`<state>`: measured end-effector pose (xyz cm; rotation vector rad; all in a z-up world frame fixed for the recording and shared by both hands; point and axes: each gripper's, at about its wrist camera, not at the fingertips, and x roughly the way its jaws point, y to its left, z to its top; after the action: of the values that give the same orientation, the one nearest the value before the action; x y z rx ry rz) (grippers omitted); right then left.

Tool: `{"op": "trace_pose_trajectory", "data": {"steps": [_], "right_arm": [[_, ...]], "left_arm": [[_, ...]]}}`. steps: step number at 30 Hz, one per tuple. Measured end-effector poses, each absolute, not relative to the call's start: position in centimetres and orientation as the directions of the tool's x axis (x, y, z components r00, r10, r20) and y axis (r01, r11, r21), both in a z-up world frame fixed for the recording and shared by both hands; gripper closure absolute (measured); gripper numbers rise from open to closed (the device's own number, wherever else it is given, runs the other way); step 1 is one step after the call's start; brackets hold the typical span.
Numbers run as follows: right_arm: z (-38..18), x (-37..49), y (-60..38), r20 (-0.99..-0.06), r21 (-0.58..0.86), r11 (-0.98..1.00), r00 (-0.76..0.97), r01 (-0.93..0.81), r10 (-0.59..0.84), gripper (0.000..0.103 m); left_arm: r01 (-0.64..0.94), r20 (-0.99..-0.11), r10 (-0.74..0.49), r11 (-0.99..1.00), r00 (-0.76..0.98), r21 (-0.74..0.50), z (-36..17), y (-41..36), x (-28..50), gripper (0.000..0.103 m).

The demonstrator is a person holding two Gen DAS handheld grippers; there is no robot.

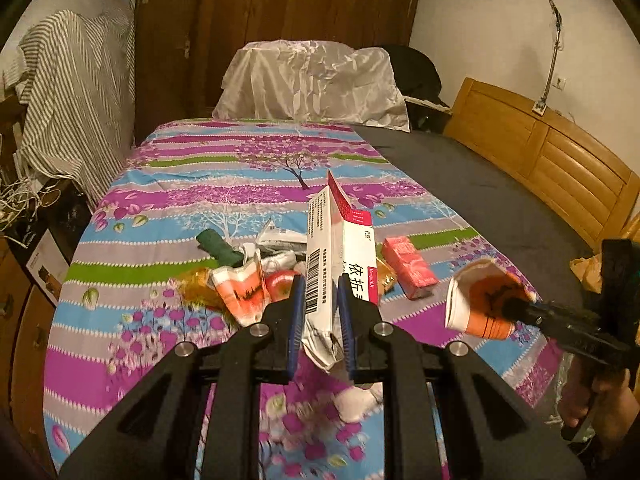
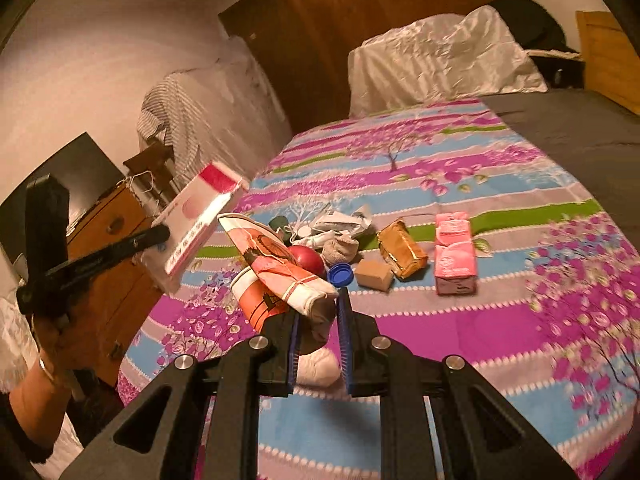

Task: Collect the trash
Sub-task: 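Carry the white box and orange cup over the green bin and release both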

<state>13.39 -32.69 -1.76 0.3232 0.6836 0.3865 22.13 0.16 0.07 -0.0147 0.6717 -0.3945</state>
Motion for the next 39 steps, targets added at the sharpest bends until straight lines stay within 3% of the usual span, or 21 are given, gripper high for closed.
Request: {"op": "trace_pose_trajectory", "data": {"steps": [20,39], "right_arm": [[-1.0,-3.5,-32.2,-0.638,0.338,0.939,0.718,-0.065,0.279,0.085],[2.3,-7.8,-38.6,-0.565,0.354,0.934,0.808,0.055,0.166,0.085]], "left_arm": [[0.332,-0.662,-0.3,0.94,0.686,-0.083,-3.0,-4.0,10.9,0.087],[0.439,-0.606,-0.384,0.896,0.696,-0.064,0.7,-11.1,8.9,0.087]]}}
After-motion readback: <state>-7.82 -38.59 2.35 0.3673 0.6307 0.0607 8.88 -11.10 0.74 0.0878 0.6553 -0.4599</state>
